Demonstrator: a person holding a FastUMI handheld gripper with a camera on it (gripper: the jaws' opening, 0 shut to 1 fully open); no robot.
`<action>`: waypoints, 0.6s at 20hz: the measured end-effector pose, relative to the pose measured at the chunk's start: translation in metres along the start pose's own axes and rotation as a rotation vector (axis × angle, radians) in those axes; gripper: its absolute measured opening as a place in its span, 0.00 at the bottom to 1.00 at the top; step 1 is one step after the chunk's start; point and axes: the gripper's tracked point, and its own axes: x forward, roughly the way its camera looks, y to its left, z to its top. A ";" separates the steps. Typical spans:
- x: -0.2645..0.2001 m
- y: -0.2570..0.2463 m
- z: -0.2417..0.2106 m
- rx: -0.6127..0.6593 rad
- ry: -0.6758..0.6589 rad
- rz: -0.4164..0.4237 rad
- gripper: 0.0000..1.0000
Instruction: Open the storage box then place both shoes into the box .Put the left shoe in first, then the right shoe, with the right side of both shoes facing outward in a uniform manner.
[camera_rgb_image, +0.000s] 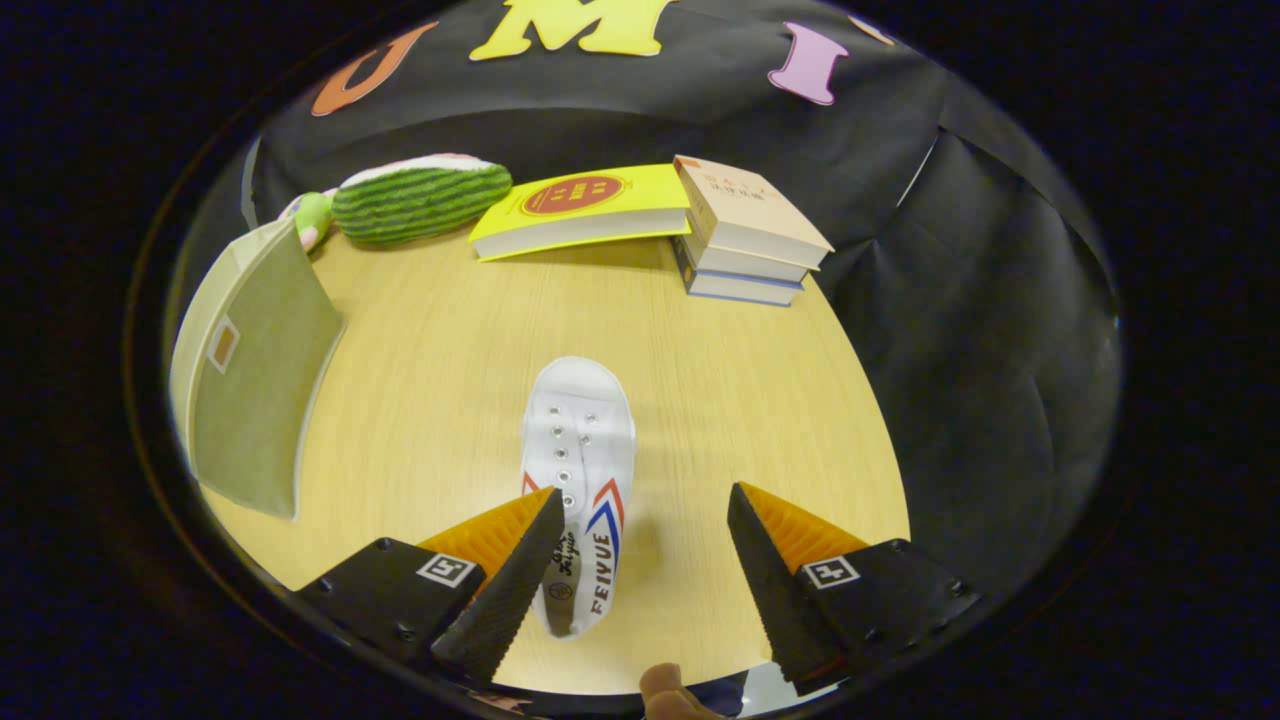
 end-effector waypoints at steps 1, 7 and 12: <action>0.005 -0.004 -0.006 0.001 0.017 -0.007 1.00; 0.024 0.009 -0.036 -0.012 0.125 0.102 1.00; 0.042 0.020 -0.052 -0.055 0.235 0.195 0.90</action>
